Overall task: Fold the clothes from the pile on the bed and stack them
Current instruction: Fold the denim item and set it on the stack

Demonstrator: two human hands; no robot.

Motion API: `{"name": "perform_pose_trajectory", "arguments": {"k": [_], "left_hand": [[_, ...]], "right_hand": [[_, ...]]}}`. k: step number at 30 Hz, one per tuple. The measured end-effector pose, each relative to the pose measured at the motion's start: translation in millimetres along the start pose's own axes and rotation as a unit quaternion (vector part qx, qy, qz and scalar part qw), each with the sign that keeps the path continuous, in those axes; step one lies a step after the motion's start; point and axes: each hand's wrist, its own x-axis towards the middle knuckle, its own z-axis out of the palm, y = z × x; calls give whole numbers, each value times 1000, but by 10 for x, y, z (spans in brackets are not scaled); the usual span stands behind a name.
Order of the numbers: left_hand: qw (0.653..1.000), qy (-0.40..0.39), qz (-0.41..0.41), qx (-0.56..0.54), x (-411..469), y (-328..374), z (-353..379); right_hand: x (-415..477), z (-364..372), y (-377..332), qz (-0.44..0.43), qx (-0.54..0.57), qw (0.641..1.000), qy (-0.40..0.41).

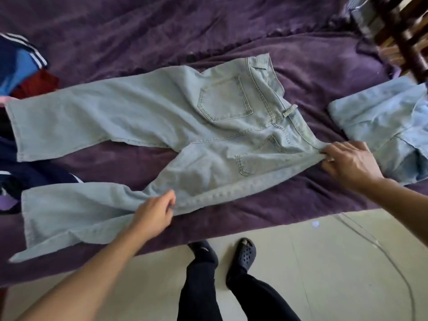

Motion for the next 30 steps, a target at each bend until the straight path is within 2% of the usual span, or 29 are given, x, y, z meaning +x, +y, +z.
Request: {"name": "perform_pose_trajectory", "arguments": {"k": [3,5,11,14,16,18,21,24,28,30], "left_hand": [[993,100,-32,-47,435,-277,-634],[989,137,-40,-48,786,-483,-1037],[986,159,-46,-14,1873,-975,-1834],[981,176,-85,-5,2481,-1153,-2007],[974,195,-115,-1,2839,-1203,-1985],[976,193,-97,38,3078,-1181,-1790],[986,132,-55,86,3181,-1125,-1304],[987,67,-46,140,3206,-1231,-924],[989,57,-38,131,3253,-1332,-941],[990,80,-26,111,3103,-1370,-1065]], "right_hand": [[497,-106,-109,24,22,999,26],[938,-180,-211,33,23,998,56],[2510,-275,-500,53,-5,997,62],[3133,-173,-591,96,-52,993,39],[3366,-35,-676,126,-88,988,23],[3448,178,-836,109,-84,990,3],[3357,623,-1123,54,-44,996,-51],[3248,1007,-1240,47,-56,990,-118],[3311,1170,-1213,56,-73,985,-146],[3353,1111,-1247,65,-76,982,-162]]}}
